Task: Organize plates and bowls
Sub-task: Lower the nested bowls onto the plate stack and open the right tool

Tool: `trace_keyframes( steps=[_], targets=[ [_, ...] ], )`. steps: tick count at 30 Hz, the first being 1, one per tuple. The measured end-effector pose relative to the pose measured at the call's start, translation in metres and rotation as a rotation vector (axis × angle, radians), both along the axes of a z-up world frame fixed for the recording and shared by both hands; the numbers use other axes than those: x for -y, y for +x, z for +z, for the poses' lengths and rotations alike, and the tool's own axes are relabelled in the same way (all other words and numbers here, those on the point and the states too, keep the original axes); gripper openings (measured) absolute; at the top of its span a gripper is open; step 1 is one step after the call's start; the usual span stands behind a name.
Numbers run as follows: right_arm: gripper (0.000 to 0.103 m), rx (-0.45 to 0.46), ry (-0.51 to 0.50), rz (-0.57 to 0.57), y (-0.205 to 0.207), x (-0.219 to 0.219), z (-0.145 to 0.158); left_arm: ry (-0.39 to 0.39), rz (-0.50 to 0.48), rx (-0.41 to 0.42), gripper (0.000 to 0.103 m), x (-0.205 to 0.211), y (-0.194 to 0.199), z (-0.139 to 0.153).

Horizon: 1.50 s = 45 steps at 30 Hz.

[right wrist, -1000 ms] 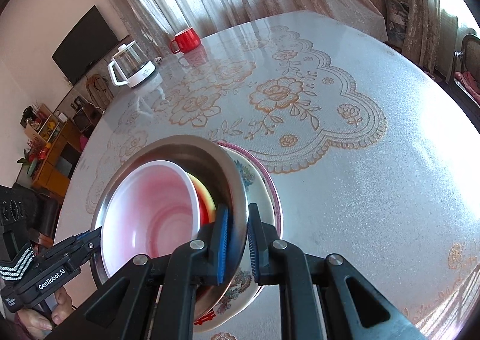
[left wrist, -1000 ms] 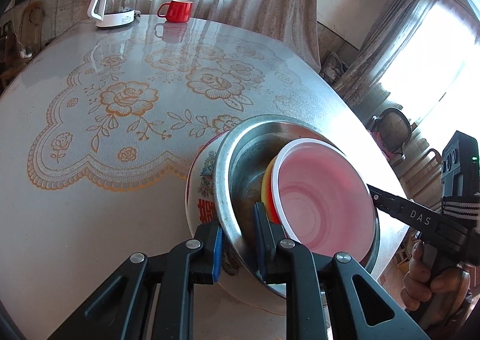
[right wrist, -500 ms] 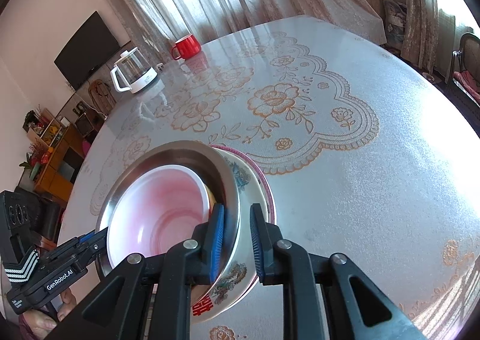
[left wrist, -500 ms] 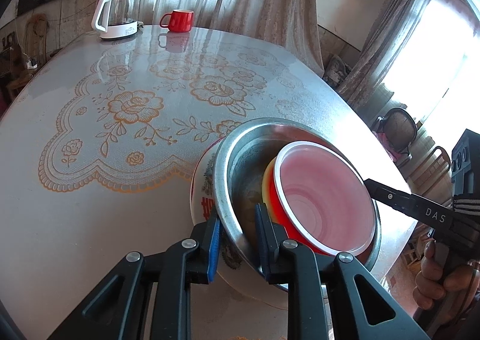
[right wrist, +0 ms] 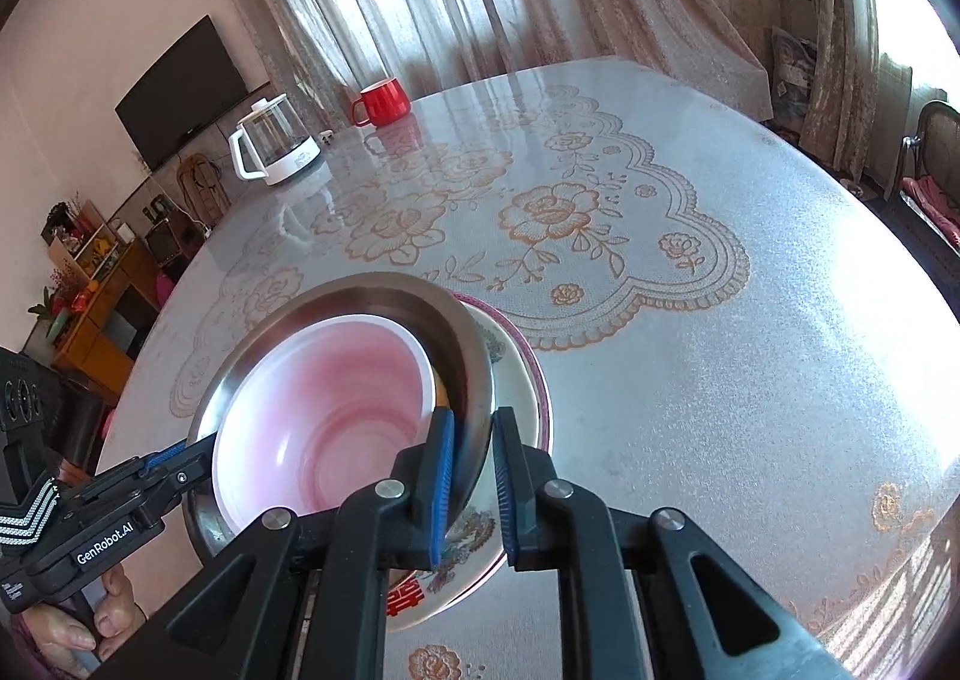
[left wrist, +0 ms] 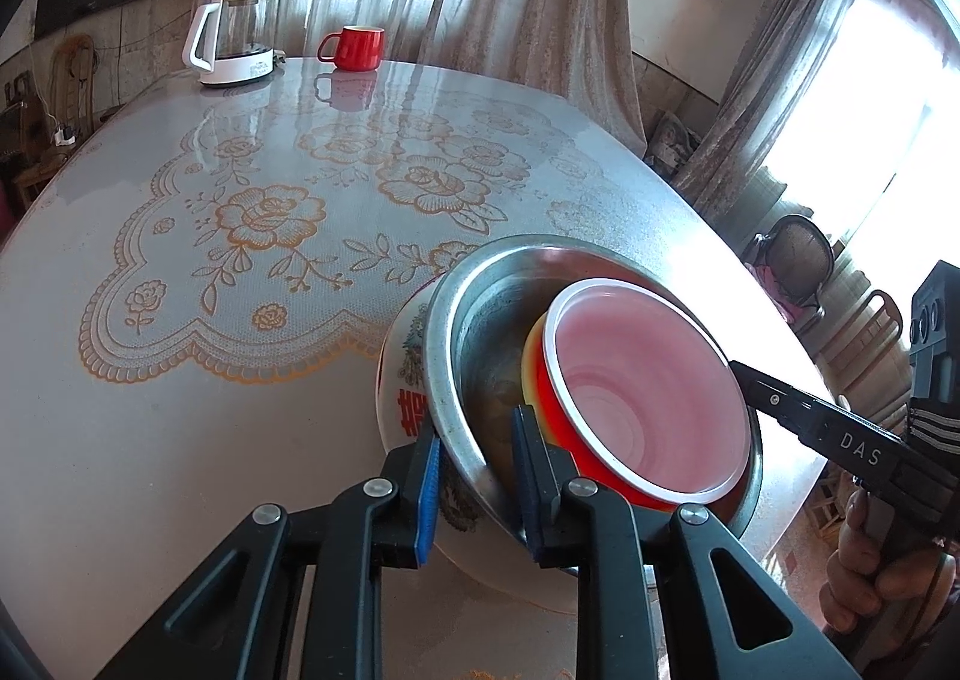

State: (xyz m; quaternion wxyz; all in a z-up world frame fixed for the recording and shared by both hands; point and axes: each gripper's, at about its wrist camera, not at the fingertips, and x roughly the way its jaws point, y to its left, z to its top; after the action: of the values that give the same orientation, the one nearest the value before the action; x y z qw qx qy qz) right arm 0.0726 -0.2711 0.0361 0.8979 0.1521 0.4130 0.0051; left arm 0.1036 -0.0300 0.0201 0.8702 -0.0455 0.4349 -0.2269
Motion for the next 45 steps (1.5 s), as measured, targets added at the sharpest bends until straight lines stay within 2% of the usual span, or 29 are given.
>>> trace_keyframes(
  steps=[16,18,21,25,29,36,40,45],
  targets=[
    [0.014,-0.009,-0.033,-0.02,-0.003,-0.007,-0.001,0.023,0.014,0.033,0.026,0.0,-0.012,0.004],
    [0.014,-0.007,-0.018,-0.035,-0.004,-0.006,-0.002,0.026,0.015,0.039,0.026,0.0,-0.013,0.005],
    [0.021,-0.008,-0.004,-0.048,-0.007,-0.003,-0.004,0.02,0.019,0.044,0.026,-0.002,-0.016,0.006],
    [0.024,0.011,0.031,-0.067,-0.015,0.002,-0.002,0.013,0.029,0.052,0.027,-0.005,-0.021,0.009],
    [0.024,0.037,0.052,-0.081,-0.025,0.005,0.001,0.0,0.045,0.075,0.033,-0.012,-0.029,0.012],
    [0.024,0.093,0.112,-0.075,-0.049,0.007,0.007,-0.048,0.08,0.112,0.033,-0.036,-0.043,0.019],
    [0.025,0.118,0.152,-0.034,-0.056,0.0,0.006,-0.042,0.103,0.1,0.033,-0.044,-0.046,0.013],
    [0.025,0.085,0.152,-0.015,-0.053,-0.011,-0.003,-0.027,0.119,0.058,0.033,-0.047,-0.045,-0.002]
  ],
)
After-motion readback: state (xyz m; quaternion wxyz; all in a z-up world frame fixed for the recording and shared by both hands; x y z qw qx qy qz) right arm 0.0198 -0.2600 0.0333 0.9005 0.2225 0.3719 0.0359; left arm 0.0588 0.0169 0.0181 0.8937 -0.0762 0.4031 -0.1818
